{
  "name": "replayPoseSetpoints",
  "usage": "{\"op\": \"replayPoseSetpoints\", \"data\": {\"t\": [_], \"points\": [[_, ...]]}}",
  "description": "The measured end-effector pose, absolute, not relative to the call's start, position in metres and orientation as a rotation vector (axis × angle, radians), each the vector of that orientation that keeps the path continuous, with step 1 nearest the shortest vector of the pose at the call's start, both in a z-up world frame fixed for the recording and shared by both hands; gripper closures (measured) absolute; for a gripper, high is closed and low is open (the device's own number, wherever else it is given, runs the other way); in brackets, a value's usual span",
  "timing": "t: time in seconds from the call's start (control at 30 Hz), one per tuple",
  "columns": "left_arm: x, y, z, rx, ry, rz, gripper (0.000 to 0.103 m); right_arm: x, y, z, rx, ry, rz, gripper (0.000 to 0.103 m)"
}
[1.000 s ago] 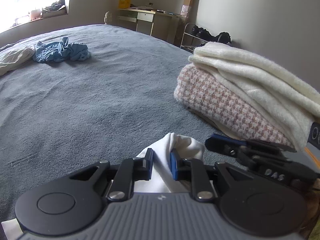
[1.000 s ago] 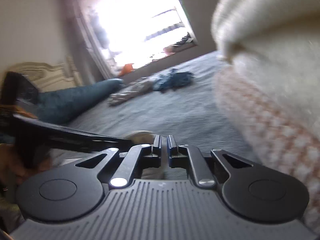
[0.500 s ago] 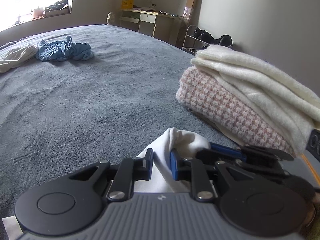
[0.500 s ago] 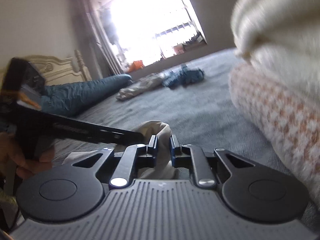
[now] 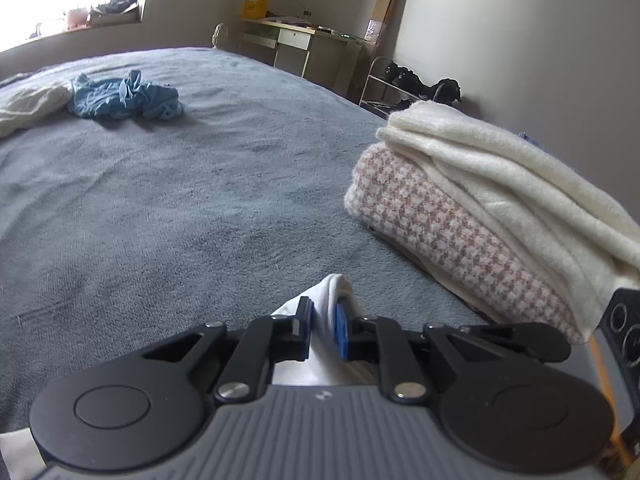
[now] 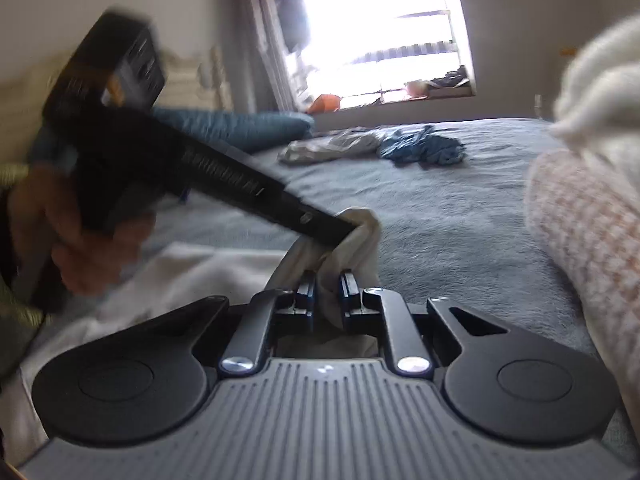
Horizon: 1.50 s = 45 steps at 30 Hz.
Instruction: Fold clothes
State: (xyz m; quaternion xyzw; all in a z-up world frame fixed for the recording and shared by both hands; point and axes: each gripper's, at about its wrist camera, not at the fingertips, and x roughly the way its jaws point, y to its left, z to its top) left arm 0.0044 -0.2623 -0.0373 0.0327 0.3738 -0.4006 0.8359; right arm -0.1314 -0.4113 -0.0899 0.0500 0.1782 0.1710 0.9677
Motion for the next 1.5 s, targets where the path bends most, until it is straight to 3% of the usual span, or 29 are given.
{"op": "replayPoseSetpoints", "data": {"t": [0.17,0.27,0.37,0.9,1.0,1.03,1.1,1.5], "points": [[0.003,-0.261,-0.038,0.058,0.808,-0.864,0.088,-0.132,-0.402,-0.089,0.034,0.377,0.343,0.091],[0.001,-0.262,-0.036,0.045,0.816,-0.886,0.075,-0.135,-0.393,-0.088,-0.021,0.377,0.322,0.091],[-0.002,-0.265,-0.038,0.074,0.822,-0.882,0.07,-0.134,-0.389,-0.089,-0.059,0.376,0.307,0.091],[0.002,-0.263,-0.039,0.104,0.852,-0.835,0.077,-0.145,-0.433,-0.084,0.192,0.31,0.244,0.088],[0.001,-0.26,-0.038,0.08,0.865,-0.838,0.07,-0.13,-0.432,-0.09,0.23,0.367,0.304,0.089],[0.001,-0.258,-0.038,0.072,0.876,-0.838,0.058,-0.127,-0.431,-0.093,0.236,0.383,0.312,0.089],[-0.003,-0.253,-0.039,0.062,0.893,-0.85,0.042,-0.128,-0.434,-0.095,0.259,0.384,0.316,0.089],[-0.016,-0.241,-0.038,0.055,0.885,-0.862,0.075,-0.132,-0.44,-0.096,0.315,0.381,0.326,0.089]]}}
